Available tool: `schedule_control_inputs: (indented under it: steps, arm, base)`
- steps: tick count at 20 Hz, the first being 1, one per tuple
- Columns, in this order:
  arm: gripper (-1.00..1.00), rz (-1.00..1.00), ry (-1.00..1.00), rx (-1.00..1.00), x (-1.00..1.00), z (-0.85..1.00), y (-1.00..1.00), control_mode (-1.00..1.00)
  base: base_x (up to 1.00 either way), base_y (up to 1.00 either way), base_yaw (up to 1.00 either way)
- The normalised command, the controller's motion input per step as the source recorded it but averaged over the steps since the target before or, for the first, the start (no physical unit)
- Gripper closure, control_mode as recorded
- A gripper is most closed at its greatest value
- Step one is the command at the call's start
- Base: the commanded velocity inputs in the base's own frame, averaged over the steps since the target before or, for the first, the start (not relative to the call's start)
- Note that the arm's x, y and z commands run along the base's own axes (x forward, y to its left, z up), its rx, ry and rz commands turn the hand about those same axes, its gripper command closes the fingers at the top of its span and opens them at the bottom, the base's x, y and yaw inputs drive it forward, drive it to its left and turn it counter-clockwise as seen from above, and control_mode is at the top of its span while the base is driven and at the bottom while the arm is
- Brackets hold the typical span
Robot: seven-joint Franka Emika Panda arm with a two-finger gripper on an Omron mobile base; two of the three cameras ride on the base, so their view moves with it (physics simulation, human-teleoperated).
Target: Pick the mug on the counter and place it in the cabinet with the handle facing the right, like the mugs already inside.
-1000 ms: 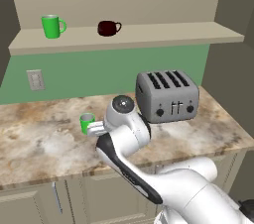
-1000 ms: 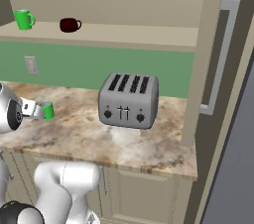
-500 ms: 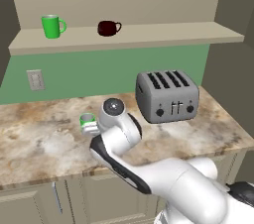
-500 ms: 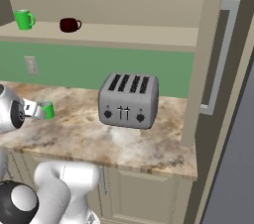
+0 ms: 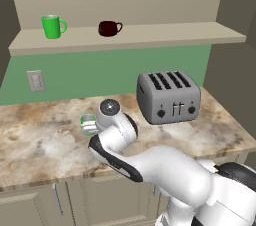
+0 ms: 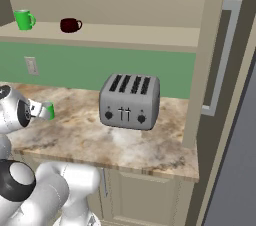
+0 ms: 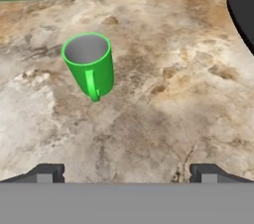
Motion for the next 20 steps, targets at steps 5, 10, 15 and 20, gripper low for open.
schedule_control_inputs:
  steps: [5,10,15,20]
  arm:
    - [-1.00,-0.02,0.00,0.00,0.32,-0.26,0.13,-1.00]
    - [-1.00,-0.01,0.00,0.00,0.34,-0.24,0.18,-1.00]
    - [-1.00,-0.01,0.00,0.00,0.31,-0.20,0.18,-1.00]
    - [-1.00,0.00,0.00,0.00,0.30,-0.19,0.19,-1.00]
  base:
    - [0.00,0.00,0.00]
    - [0.00,0.00,0.00]
    - [0.00,0.00,0.00]
    - [0.00,0.00,0.00]
